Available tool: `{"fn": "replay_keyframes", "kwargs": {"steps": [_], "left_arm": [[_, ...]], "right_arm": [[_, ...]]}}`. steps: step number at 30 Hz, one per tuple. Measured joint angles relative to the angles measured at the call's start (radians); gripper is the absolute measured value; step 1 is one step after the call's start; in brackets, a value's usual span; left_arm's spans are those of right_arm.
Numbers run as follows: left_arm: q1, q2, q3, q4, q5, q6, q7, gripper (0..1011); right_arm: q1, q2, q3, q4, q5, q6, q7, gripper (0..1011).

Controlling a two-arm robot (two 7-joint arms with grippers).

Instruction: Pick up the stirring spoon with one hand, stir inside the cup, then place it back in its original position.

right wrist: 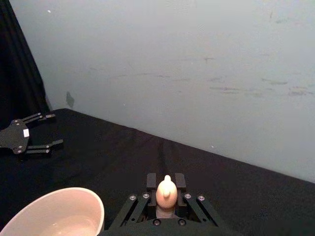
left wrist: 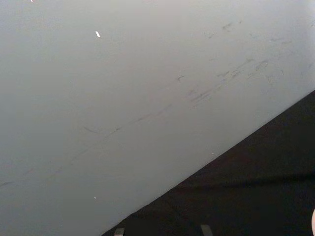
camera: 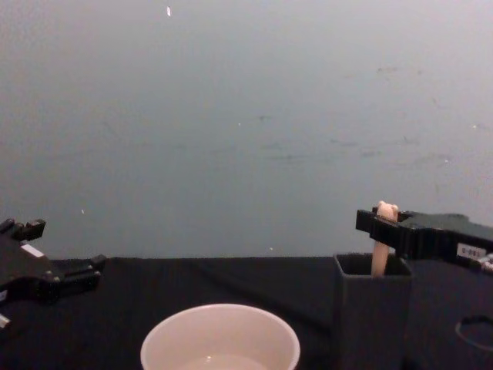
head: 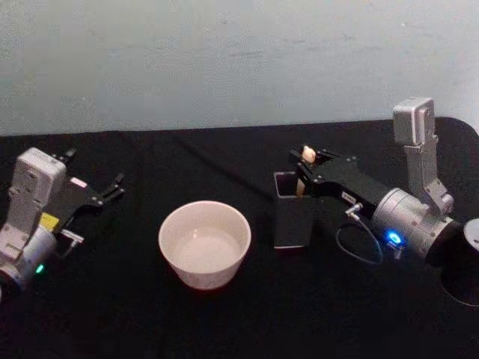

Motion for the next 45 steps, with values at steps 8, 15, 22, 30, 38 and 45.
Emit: {"fn": "replay_keyframes", "kwargs": {"steps": [8, 15, 22, 30, 38, 45], "left_arm": [[0.000, 0.000, 0.000, 0.000, 0.000, 0.000, 0.000, 1001], [0.000, 0.000, 0.000, 0.000, 0.000, 0.000, 0.000, 1001], [0.000, 0.000, 0.000, 0.000, 0.000, 0.000, 0.000, 1001], [0.000, 0.000, 0.000, 0.000, 0.000, 0.000, 0.000, 1001], [0.000, 0.000, 0.000, 0.000, 0.000, 0.000, 0.000, 1001], [0.000, 0.000, 0.000, 0.000, 0.000, 0.000, 0.000, 1002]], "right_arm": [[0.000, 0.000, 0.000, 0.000, 0.003, 0.000, 0.001, 213], [0.000, 0.001, 0.001, 0.000, 0.005, 0.000, 0.001, 213], [0.000, 0.001, 0.001, -0.001, 0.006, 0.000, 0.002, 359], [0.000, 0.001, 0.001, -0.001, 0.007, 0.000, 0.003, 622], [0.000, 0.001, 0.001, -0.001, 0.007, 0.000, 0.003, 888], [0.000, 0.001, 0.001, -0.001, 0.007, 0.000, 0.003, 1002]]}}
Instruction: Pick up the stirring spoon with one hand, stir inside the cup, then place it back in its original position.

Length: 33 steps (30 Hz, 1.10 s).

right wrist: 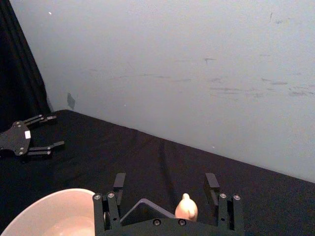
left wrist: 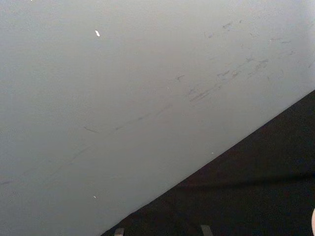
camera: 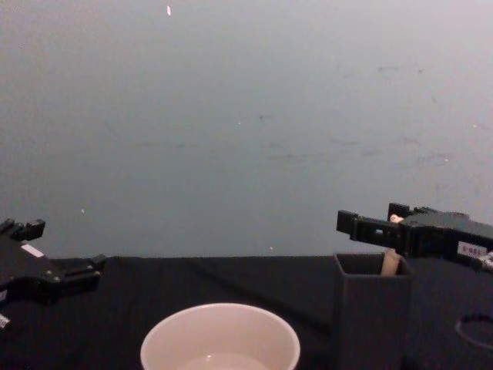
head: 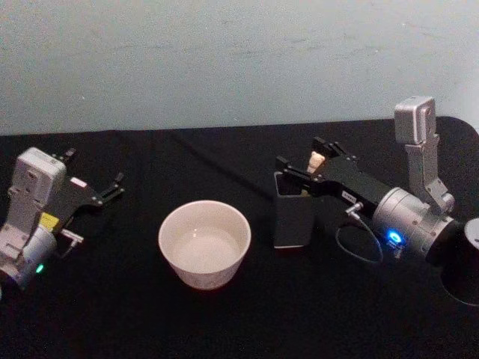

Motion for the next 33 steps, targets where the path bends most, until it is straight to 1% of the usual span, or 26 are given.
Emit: {"fn": "replay_keyframes", "kwargs": {"steps": [5, 8, 12, 13, 16, 17, 18, 19, 20, 21, 22, 24, 25, 29, 33], "left_arm": [[0.000, 0.000, 0.000, 0.000, 0.000, 0.000, 0.000, 1002], [0.000, 0.000, 0.000, 0.000, 0.000, 0.000, 0.000, 1001], [0.000, 0.000, 0.000, 0.000, 0.000, 0.000, 0.000, 1002], [0.000, 0.000, 0.000, 0.000, 0.000, 0.000, 0.000, 1001], [0.000, 0.000, 0.000, 0.000, 0.000, 0.000, 0.000, 1001], [0.000, 0.000, 0.000, 0.000, 0.000, 0.000, 0.000, 1001], [0.000, 0.000, 0.000, 0.000, 0.000, 0.000, 0.000, 1001], [0.000, 0.000, 0.000, 0.000, 0.000, 0.000, 0.000, 1001], [0.000, 0.000, 0.000, 0.000, 0.000, 0.000, 0.000, 1001], [0.000, 0.000, 0.000, 0.000, 0.000, 0.000, 0.000, 1001], [0.000, 0.000, 0.000, 0.000, 0.000, 0.000, 0.000, 1001], [0.000, 0.000, 0.000, 0.000, 0.000, 0.000, 0.000, 1001], [0.000, 0.000, 0.000, 0.000, 0.000, 0.000, 0.000, 1001], [0.000, 0.000, 0.000, 0.000, 0.000, 0.000, 0.000, 1001], [0.000, 0.000, 0.000, 0.000, 0.000, 0.000, 0.000, 1001]], "right_arm": [[0.000, -0.001, 0.001, 0.000, 0.000, -0.002, 0.000, 1002], [0.000, -0.004, 0.014, -0.006, 0.004, -0.022, 0.006, 1002], [0.001, -0.009, 0.041, -0.027, 0.017, -0.057, 0.006, 1002], [0.001, -0.013, 0.058, -0.036, 0.019, -0.075, -0.003, 1002], [0.001, -0.019, 0.078, -0.043, 0.016, -0.101, -0.025, 1002], [0.001, -0.026, 0.092, -0.043, 0.002, -0.119, -0.048, 1002], [0.001, -0.029, 0.097, -0.041, -0.011, -0.130, -0.063, 1002], [0.001, -0.036, 0.106, -0.031, -0.039, -0.148, -0.094, 1002], [0.001, -0.039, 0.108, -0.023, -0.057, -0.156, -0.109, 1002], [0.002, -0.043, 0.112, -0.006, -0.089, -0.168, -0.138, 1002], [0.002, -0.045, 0.114, 0.001, -0.103, -0.172, -0.150, 1002], [0.003, -0.048, 0.114, 0.020, -0.128, -0.177, -0.168, 1002], [0.003, -0.050, 0.114, 0.039, -0.148, -0.178, -0.180, 1002], [0.000, -0.055, 0.106, 0.085, -0.195, -0.173, -0.198, 1002], [-0.006, -0.059, 0.098, 0.111, -0.219, -0.160, -0.203, 1002]]}}
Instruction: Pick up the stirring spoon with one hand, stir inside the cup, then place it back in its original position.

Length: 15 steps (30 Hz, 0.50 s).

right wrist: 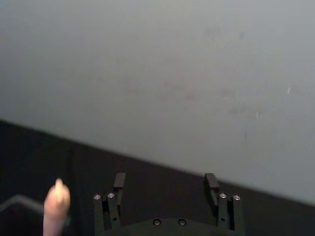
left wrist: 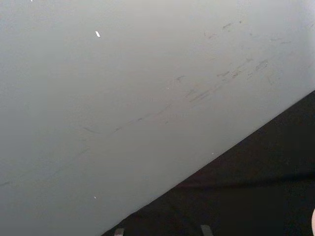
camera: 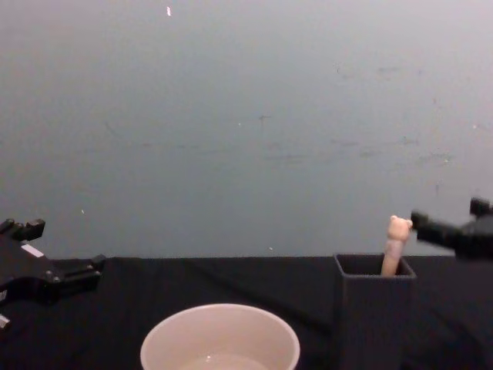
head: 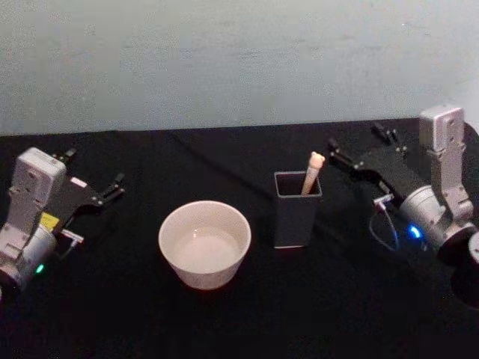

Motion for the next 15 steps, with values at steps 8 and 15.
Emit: {"fn": "replay_keyframes", "kwargs": {"steps": [8, 15], "left_arm": [[0.000, 0.000, 0.000, 0.000, 0.000, 0.000, 0.000, 1001], [0.000, 0.000, 0.000, 0.000, 0.000, 0.000, 0.000, 1001]], "right_arm": [[-0.002, -0.026, -0.004, 0.056, -0.027, 0.050, 0.004, 1002], [0.003, -0.032, -0.006, 0.073, -0.043, 0.053, 0.000, 1002]]}}
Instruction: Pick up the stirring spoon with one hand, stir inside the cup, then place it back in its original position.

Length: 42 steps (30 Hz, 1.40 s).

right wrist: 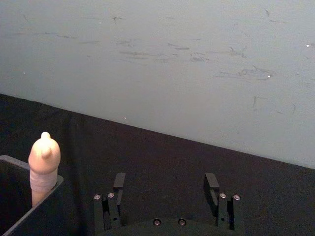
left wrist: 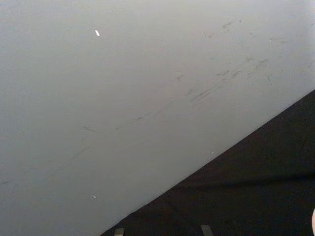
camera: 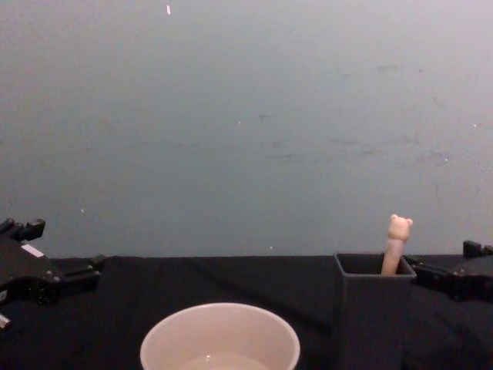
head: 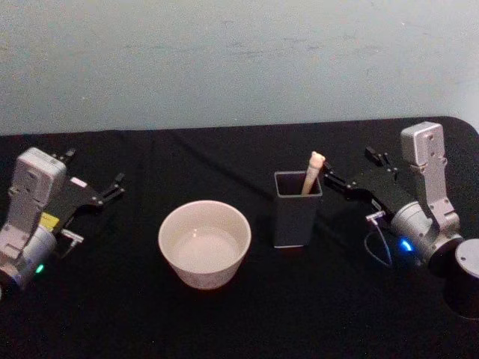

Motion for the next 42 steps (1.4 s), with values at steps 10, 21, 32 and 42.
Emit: {"fn": "replay_keyframes", "kwargs": {"steps": [10, 21, 32, 42], "left_arm": [[0.000, 0.000, 0.000, 0.000, 0.000, 0.000, 0.000, 1001], [0.000, 0.000, 0.000, 0.000, 0.000, 0.000, 0.000, 1001], [0.000, 0.000, 0.000, 0.000, 0.000, 0.000, 0.000, 1001], [0.000, 0.000, 0.000, 0.000, 0.000, 0.000, 0.000, 1001]], "right_arm": [[-0.001, 0.001, 0.001, -0.004, 0.002, 0.000, -0.001, 1002], [-0.002, 0.002, 0.001, -0.005, 0.004, -0.001, -0.001, 1002], [-0.002, 0.002, 0.001, -0.007, 0.006, -0.002, -0.001, 1002], [-0.002, 0.002, 0.001, -0.007, 0.006, -0.002, -0.001, 1002]]}}
